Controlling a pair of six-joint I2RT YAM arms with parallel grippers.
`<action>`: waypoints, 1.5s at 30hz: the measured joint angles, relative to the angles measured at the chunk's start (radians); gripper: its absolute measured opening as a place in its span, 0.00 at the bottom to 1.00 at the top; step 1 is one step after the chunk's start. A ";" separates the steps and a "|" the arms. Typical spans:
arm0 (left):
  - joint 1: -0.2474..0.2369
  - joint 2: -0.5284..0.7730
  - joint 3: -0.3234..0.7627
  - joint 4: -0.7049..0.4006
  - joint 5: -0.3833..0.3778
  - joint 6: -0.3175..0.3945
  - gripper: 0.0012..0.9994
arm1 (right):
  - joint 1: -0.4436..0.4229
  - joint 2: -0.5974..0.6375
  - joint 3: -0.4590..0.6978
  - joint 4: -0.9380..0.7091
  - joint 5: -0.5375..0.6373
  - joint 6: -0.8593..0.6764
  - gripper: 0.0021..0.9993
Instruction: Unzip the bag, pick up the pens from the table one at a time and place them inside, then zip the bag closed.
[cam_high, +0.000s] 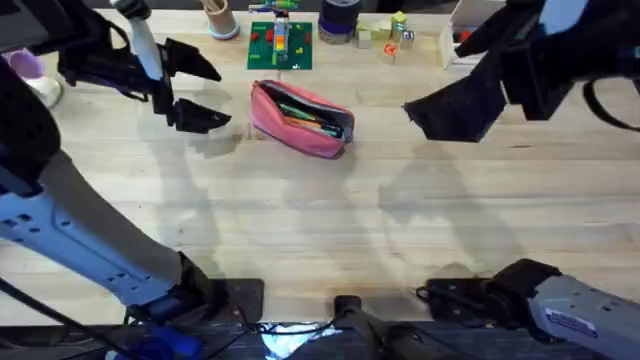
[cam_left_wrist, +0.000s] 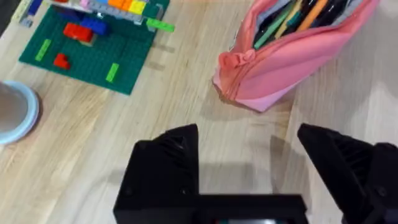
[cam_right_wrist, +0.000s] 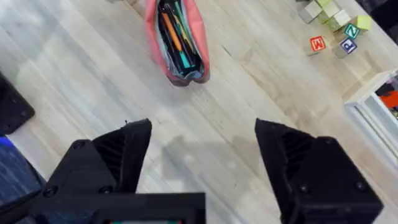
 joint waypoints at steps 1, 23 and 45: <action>0.008 0.004 0.000 -0.006 0.008 0.002 0.99 | 0.000 0.005 0.000 0.000 0.000 0.000 1.00; 0.030 0.009 0.000 -0.021 0.039 0.007 0.99 | 0.000 0.156 0.000 0.175 -0.142 0.010 1.00; 0.030 0.009 0.000 -0.021 0.039 0.007 0.99 | 0.125 0.432 0.216 0.330 -0.183 0.193 1.00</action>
